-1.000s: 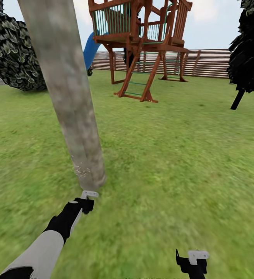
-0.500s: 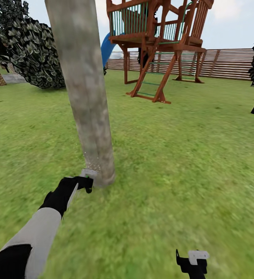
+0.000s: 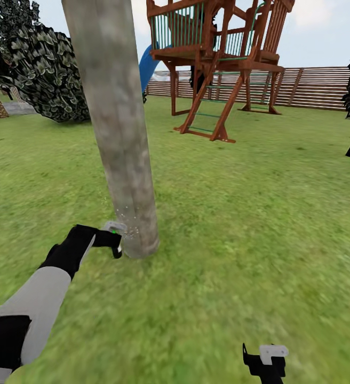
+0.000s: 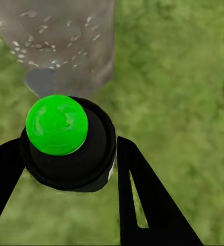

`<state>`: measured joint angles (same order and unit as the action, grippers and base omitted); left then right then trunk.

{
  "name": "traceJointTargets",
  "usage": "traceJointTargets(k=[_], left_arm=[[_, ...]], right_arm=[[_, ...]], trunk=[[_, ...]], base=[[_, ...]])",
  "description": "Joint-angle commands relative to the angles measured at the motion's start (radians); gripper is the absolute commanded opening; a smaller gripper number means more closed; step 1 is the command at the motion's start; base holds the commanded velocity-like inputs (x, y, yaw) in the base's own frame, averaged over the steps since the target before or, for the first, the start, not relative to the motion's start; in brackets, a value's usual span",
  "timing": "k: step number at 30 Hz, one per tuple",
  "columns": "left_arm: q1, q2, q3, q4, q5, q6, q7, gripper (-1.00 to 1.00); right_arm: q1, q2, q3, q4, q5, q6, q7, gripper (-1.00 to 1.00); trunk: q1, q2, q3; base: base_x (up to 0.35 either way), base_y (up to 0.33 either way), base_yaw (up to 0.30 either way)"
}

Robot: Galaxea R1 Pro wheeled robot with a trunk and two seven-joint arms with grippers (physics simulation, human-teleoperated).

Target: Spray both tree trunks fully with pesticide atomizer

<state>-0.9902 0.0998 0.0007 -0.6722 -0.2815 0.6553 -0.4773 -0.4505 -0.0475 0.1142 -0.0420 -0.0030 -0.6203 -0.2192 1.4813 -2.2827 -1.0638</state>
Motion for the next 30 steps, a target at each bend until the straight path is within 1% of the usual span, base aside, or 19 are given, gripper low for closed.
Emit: traceJointTargets(k=[1,2,3,7,8,10,16,24,30], left_arm=[[-0.009,-0.020,-0.004,-0.001,-0.019,0.002,-0.008,-1.00],[-0.020,-0.035,-0.010,0.000,-0.020,0.007,-0.009,-1.00],[-0.029,-0.044,-0.016,-0.001,-0.019,0.019,-0.009,-1.00],[-0.033,-0.030,-0.019,-0.006,-0.021,0.027,-0.010,-1.00],[-0.032,-0.015,-0.017,-0.015,-0.021,0.028,-0.010,-1.00],[-0.031,-0.006,-0.015,-0.019,-0.021,0.029,-0.008,-1.00],[-0.031,-0.003,-0.013,-0.020,-0.022,0.028,-0.003,-1.00],[-0.027,-0.003,-0.011,-0.021,-0.021,0.026,-0.001,-1.00],[-0.018,-0.003,-0.010,-0.019,-0.022,0.025,0.002,-1.00]], right_arm=[[-0.001,0.000,0.009,0.001,0.000,-0.001,-0.008,1.00],[-0.001,0.000,0.009,0.001,0.000,-0.001,-0.008,1.00],[-0.001,0.000,0.009,0.001,0.000,-0.001,-0.008,1.00],[-0.001,0.000,0.009,0.001,0.000,-0.001,-0.008,1.00],[-0.001,0.000,0.009,0.001,0.000,-0.001,-0.008,1.00],[-0.001,0.000,0.009,0.001,0.000,-0.001,-0.008,1.00],[-0.001,0.000,0.009,0.001,0.000,-0.001,-0.008,1.00],[-0.001,0.000,0.009,0.001,0.000,-0.001,-0.008,1.00],[-0.001,0.000,0.010,0.000,0.000,-0.001,-0.008,1.00]], trunk=[[0.000,0.000,-0.001],[0.000,0.000,-0.001],[0.000,0.000,-0.001],[0.000,0.000,-0.001],[0.000,0.000,-0.001],[0.000,0.000,-0.001],[0.000,0.000,-0.001],[0.000,0.000,-0.001],[0.000,0.000,-0.001]], base=[[0.000,0.000,0.000],[0.000,0.000,0.000],[0.000,0.000,0.000],[0.000,0.000,0.000],[0.056,-0.065,0.000],[0.134,-0.175,0.000],[0.135,-0.236,0.000],[0.010,-0.271,0.008],[0.000,-0.273,0.217]])
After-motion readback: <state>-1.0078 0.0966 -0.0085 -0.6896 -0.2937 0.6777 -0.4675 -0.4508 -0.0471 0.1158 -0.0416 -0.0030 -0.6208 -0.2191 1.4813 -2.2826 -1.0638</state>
